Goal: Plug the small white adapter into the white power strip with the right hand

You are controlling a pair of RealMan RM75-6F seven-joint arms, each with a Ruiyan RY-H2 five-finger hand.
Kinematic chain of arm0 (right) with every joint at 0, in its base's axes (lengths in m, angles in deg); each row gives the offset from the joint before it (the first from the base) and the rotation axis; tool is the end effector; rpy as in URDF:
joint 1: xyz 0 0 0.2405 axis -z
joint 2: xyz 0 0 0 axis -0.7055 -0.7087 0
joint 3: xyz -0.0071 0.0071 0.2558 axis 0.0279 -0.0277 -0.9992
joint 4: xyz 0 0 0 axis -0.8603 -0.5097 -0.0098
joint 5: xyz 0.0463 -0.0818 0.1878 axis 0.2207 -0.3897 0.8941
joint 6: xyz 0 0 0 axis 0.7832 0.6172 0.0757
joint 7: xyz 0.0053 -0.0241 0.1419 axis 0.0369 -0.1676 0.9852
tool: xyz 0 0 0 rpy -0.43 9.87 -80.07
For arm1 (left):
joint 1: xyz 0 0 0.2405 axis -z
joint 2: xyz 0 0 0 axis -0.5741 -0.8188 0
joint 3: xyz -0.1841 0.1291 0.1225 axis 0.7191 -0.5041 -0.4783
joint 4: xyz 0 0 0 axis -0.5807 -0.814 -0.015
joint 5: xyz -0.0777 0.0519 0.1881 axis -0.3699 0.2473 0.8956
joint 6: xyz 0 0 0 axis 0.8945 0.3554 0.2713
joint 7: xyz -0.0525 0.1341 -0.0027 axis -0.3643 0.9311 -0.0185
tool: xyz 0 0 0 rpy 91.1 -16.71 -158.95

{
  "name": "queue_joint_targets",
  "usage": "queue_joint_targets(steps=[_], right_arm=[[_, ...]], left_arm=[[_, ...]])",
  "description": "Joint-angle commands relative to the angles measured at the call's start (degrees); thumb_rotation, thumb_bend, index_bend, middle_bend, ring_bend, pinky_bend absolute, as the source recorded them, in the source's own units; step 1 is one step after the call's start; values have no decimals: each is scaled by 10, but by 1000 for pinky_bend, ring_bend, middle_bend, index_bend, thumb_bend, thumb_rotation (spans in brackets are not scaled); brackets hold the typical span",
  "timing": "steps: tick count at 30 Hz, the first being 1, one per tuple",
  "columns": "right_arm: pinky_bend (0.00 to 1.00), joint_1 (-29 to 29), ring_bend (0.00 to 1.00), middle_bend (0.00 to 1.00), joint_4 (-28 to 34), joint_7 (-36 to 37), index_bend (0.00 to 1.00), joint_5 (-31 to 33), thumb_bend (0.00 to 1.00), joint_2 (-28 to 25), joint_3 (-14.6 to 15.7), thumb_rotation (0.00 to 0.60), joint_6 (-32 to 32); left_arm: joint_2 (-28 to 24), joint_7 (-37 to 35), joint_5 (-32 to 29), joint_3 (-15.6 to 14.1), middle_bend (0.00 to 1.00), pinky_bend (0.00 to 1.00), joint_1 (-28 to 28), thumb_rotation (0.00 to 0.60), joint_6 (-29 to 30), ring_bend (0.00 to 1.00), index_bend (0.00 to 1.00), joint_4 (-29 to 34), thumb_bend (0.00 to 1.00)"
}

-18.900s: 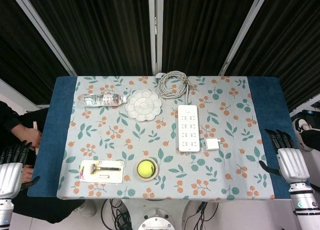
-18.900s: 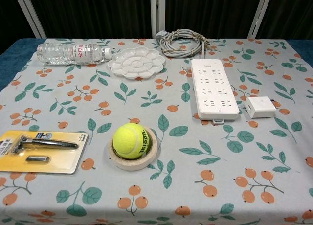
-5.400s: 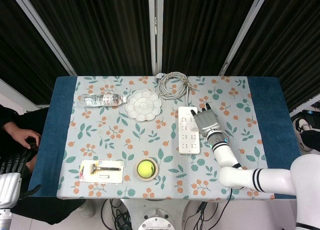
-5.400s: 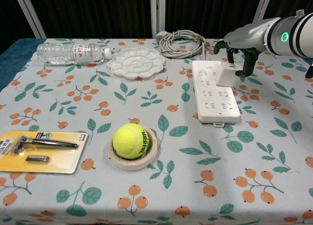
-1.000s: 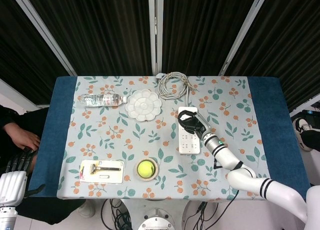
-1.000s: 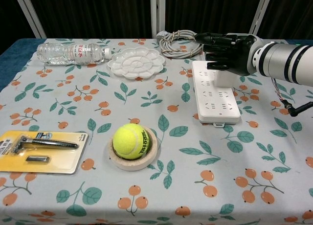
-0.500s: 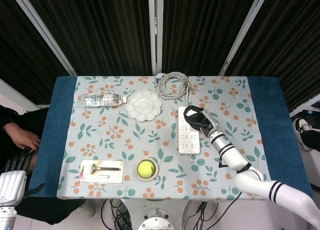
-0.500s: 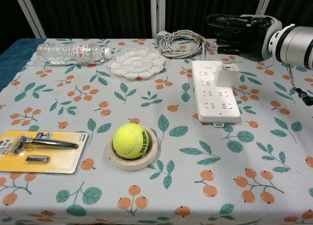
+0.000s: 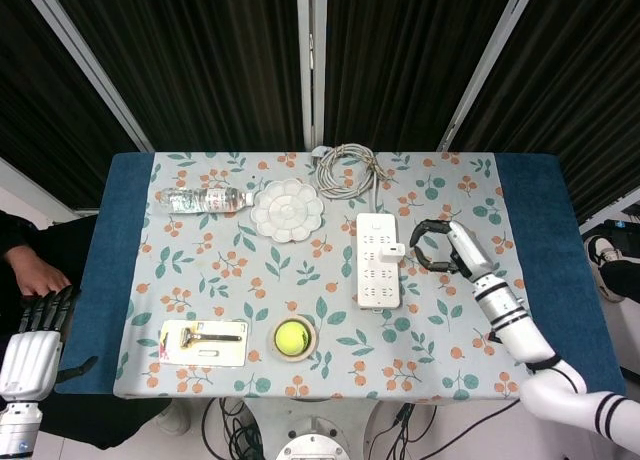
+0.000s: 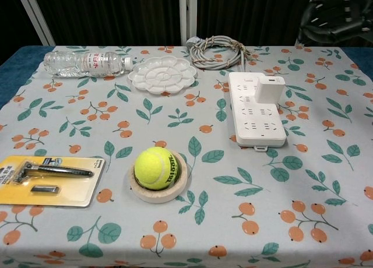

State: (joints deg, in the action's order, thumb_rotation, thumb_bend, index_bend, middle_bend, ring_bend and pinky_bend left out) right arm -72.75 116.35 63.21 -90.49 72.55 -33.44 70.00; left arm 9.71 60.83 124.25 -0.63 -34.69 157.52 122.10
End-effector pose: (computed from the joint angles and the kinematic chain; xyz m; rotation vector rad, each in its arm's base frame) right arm -0.2040 -0.3381 0.0799 1.4506 -1.5621 1.4336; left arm -0.3243 0.1471 0.1255 -1.3860 -0.9094 -0.8539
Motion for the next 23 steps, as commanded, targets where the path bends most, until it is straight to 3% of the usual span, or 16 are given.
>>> queue_joint_targets(steps=[1, 4, 7, 17, 23], right_arm=[[0, 72, 56, 199, 68, -204, 129, -14, 283, -92, 64, 600, 84], [0, 100, 0, 83, 97, -287, 13, -1, 283, -118, 86, 600, 111], [0, 131, 0, 41, 119, -335, 0, 4, 284, -129, 106, 600, 152], [0, 221, 0, 34, 120, -371, 0, -44, 296, -124, 154, 600, 297], [0, 225, 0, 37, 126, -381, 0, -61, 298, -124, 157, 600, 312]], left_arm=[[1, 4, 0, 3, 0, 0, 3, 600, 0, 0, 64, 1, 83], [1, 8, 0, 6, 0, 0, 5, 600, 2, 0, 64, 3, 83], [2, 10, 0, 7, 0, 0, 5, 600, 4, 0, 64, 4, 82], [7, 15, -2, 8, 0, 0, 3, 600, 13, 0, 64, 3, 82], [7, 17, -4, 9, 0, 0, 2, 600, 17, 0, 64, 4, 82]])
